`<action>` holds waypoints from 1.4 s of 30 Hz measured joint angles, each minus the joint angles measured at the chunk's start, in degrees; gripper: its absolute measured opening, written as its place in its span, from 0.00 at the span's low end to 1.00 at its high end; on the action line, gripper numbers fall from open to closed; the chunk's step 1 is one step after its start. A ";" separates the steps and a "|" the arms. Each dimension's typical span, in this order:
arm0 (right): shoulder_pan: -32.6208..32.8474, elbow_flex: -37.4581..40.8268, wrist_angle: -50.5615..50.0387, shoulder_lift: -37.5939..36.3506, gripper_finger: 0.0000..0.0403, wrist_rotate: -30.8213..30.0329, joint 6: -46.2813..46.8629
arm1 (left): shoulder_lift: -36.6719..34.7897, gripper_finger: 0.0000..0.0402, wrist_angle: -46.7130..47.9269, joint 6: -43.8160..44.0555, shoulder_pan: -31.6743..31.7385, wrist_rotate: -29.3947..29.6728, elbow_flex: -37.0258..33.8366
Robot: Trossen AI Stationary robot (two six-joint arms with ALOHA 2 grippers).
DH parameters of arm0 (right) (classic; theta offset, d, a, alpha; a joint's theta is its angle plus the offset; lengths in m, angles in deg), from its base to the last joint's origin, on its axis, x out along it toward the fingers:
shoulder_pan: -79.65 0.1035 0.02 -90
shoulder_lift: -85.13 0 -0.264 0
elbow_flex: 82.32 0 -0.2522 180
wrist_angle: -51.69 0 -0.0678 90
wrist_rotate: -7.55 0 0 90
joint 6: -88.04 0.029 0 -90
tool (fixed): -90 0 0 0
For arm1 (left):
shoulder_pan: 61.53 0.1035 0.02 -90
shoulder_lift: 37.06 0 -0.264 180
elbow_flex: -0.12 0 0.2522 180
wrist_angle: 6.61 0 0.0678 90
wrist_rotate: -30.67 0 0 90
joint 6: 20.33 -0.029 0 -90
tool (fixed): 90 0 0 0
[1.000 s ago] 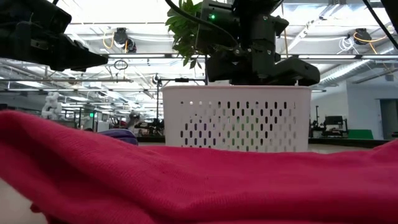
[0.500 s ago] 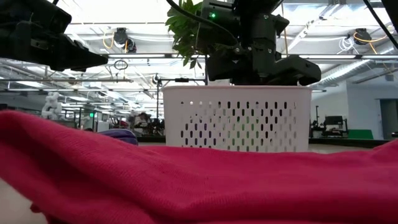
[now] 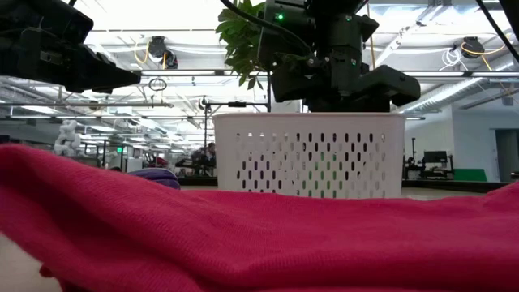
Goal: Pick and placing Produce into tupperware
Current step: Put the green pear into the white bin
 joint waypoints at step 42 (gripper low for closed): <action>-0.09 -5.54 -5.19 -0.20 0.62 -0.07 0.31 | 0.00 0.06 0.01 -0.20 0.01 -0.02 0.00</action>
